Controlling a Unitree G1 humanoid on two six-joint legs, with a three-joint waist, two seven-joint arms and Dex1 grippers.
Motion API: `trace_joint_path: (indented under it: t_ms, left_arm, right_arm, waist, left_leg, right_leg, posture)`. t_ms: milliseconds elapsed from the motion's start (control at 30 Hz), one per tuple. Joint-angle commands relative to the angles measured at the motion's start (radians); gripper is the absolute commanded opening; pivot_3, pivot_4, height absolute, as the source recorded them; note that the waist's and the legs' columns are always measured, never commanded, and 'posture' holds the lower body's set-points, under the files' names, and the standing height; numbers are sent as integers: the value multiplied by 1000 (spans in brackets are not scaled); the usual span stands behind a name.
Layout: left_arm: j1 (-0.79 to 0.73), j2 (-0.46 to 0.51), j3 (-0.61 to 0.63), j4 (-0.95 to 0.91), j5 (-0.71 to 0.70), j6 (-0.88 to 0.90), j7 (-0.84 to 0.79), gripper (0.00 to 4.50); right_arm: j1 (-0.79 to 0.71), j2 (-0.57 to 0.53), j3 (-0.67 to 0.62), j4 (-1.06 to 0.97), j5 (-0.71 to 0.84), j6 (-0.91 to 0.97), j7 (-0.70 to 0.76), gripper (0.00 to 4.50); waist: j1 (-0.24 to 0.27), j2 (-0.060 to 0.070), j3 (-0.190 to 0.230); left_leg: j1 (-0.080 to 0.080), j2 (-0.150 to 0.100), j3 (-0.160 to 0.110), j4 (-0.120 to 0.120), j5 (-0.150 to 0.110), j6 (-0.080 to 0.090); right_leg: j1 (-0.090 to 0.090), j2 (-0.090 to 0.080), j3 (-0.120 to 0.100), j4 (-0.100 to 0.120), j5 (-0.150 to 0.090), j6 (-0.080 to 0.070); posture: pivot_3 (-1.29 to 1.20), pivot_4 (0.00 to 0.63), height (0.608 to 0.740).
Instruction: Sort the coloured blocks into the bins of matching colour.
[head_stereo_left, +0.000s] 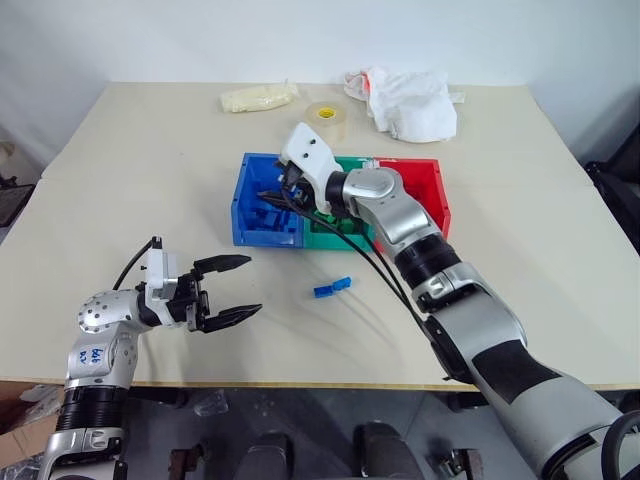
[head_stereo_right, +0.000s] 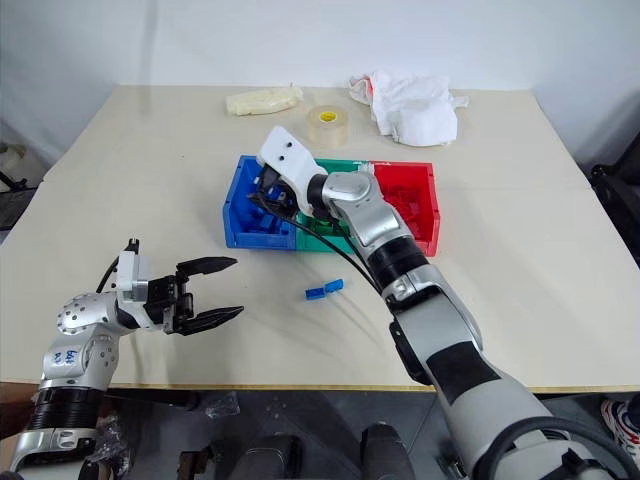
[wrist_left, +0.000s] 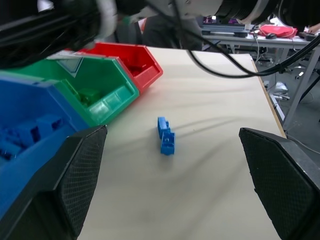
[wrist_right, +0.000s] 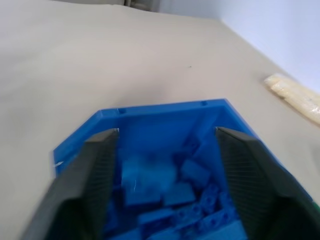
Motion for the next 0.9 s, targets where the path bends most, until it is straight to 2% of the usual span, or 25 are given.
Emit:
trace_joint_path:
  t_ms: [33,167,267,400,533,633,733,800,900]
  left_arm:
    - [-4,4,12,-1,1,-17,0,4500]
    - [4,3,12,-6,-3,-14,-2,4500]
    - [4,1,10,-4,-4,-12,-6,4500]
    - [-2,3,8,2,-4,-7,-12,4500]
    - [-9,6,7,13,-3,-6,-22,4500]
    - [-16,7,6,25,-3,-7,-28,4500]
    - [-17,8,6,30,-2,-6,-35,4500]
    - [-17,8,5,33,-1,-6,-39,4500]
    - [-23,7,3,35,0,-3,-40,4500]
  right_arm:
    - [-13,-7,-40,-4,3,-63,17,4448]
    - [68,-60,-37,-143,15,-46,119,4448]
    - [230,-167,-47,-428,79,66,238,4448]
    - [505,-389,-82,-838,204,268,391,4448]
    - [691,-571,-143,-1033,274,416,439,4448]
    - [835,-705,-211,-1125,303,494,453,4448]
    - [914,-776,-226,-1140,287,489,453,4448]
    - [935,-796,-218,-1137,274,473,454,4448]
    - [894,-763,-166,-1112,261,466,442,4448]
  waist:
    - [-8,0,0]
    - [-14,0,0]
    - [-10,0,0]
    - [10,0,0]
    - [20,2,1]
    - [39,2,1]
    - [43,2,1]
    - [43,2,1]
    - [43,2,1]
  left_leg:
    - [0,0,0,0,0,0]
    - [0,0,0,0,0,0]
    - [-1,0,0,1,0,0]
    - [-3,-1,-2,1,0,0]
    - [-2,0,1,2,0,0]
    - [-2,1,1,2,0,0]
    - [-2,1,3,2,0,0]
    - [-1,1,5,2,0,0]
    - [-1,1,6,2,0,0]
  right_leg:
    - [0,0,0,0,0,0]
    - [0,0,0,0,0,0]
    - [0,0,0,0,0,0]
    - [0,-1,0,-1,0,0]
    - [1,0,1,-4,0,0]
    - [1,0,1,-6,0,0]
    - [1,0,2,-7,0,0]
    - [1,0,3,-7,0,0]
    - [1,0,3,-7,0,0]
  posture:
    - [0,150,740]
    - [0,150,740]
    - [0,150,740]
    - [0,150,740]
    - [0,150,740]
    - [0,150,740]
    - [0,150,740]
    - [0,150,740]
    - [0,150,740]
